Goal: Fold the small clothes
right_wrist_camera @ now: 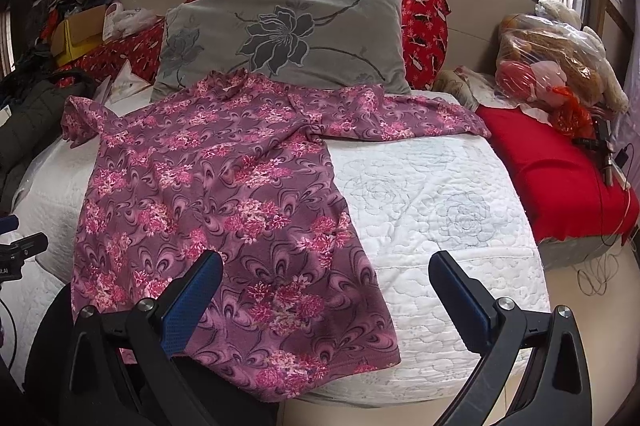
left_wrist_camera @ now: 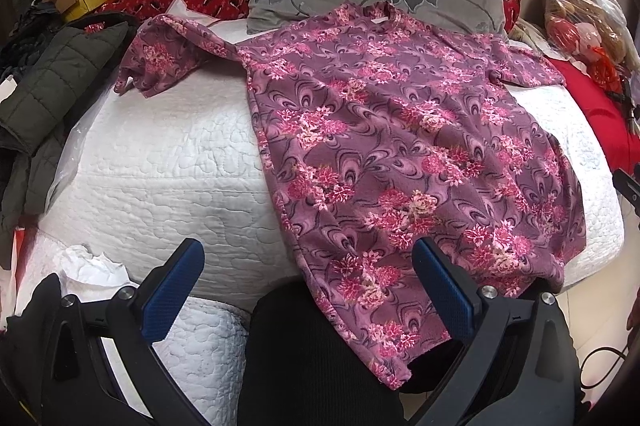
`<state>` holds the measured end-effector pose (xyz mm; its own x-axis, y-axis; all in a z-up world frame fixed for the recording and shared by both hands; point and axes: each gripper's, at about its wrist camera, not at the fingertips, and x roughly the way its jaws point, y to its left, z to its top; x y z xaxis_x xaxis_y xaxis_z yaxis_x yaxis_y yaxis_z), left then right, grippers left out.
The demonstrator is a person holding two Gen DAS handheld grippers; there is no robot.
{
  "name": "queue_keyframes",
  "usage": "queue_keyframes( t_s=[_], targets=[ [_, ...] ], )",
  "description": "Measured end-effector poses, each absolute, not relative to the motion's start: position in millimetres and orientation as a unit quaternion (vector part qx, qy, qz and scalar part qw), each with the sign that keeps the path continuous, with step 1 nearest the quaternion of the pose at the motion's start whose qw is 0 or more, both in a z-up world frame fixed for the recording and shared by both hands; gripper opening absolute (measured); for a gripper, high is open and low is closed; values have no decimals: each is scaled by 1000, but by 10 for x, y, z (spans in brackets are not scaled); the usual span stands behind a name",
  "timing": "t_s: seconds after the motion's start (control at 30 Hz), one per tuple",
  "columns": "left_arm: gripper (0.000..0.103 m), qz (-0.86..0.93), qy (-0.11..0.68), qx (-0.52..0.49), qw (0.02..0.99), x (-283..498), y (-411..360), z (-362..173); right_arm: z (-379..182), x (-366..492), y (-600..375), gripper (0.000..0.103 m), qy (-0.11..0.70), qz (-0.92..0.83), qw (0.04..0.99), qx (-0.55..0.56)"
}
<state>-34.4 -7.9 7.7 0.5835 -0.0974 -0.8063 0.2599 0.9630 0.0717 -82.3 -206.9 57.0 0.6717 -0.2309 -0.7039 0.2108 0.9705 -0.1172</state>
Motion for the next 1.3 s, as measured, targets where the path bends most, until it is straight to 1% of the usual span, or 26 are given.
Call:
queue_keyframes(
  t_s=[0.63, 0.8, 0.97, 1.1, 1.17, 1.2, 1.23, 1.27, 1.3],
  targets=[
    [103, -99, 481, 86, 867, -99, -114, -53, 427, -694, -2168, 102, 402, -107, 910, 3],
    [103, -78, 511, 54, 854, 91, 102, -129, 355, -638, -2273, 102, 414, -111, 903, 16],
    [103, -59, 564, 17, 823, 327, 337, -307, 122, -589, -2547, 102, 448, -137, 883, 22],
    [103, -84, 607, 16, 790, 381, 178, -519, -151, -559, -2716, 98, 479, -150, 865, 22],
    [103, -103, 628, 13, 771, 383, 42, -625, -324, -529, -2763, 93, 505, -151, 850, 17],
    [97, -114, 637, 7, 762, 381, -17, -671, -423, -502, -2766, 84, 516, -140, 845, 24],
    [75, -129, 646, 2, 752, 375, -78, -713, -494, -491, -2762, 74, 528, -129, 839, 28],
    [57, -147, 657, 0, 740, 372, -140, -761, -522, -487, -2745, 70, 532, -121, 837, 31],
    [12, -154, 666, 1, 730, 375, -173, -794, -499, -526, -2730, 65, 529, -120, 840, 19]
  ],
)
